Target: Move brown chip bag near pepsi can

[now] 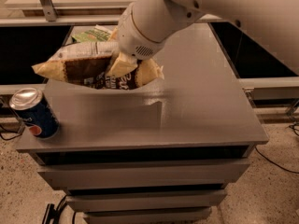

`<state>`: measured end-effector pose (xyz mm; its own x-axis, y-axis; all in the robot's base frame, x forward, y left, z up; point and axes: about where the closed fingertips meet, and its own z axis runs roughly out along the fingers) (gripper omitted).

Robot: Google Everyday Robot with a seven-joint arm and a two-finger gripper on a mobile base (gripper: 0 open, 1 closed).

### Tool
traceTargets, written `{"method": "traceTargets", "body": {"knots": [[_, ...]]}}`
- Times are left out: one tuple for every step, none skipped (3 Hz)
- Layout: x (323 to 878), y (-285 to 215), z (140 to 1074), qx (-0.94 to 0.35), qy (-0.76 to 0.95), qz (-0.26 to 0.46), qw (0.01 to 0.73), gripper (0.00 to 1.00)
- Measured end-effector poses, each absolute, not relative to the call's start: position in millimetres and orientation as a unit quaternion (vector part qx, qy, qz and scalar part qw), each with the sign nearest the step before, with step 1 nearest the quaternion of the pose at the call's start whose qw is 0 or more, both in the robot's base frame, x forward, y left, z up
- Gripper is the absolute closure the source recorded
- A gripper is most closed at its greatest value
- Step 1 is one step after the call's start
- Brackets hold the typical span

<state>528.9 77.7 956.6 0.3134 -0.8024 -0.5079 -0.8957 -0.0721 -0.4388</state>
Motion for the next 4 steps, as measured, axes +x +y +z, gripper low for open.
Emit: {"method": "traceTargets", "body": {"knots": [[529.6,92.4,943.8,-0.734,0.581,0.070,0.345,1.00],[529.2,105.0,931.5,-0.739,0.577,0.078,0.338,1.00],[528.2,109.7,925.4,-0.742,0.575,0.087,0.334,0.87],[527.9,109.9,920.3,-0.743,0.573,0.100,0.332,0.63]]}}
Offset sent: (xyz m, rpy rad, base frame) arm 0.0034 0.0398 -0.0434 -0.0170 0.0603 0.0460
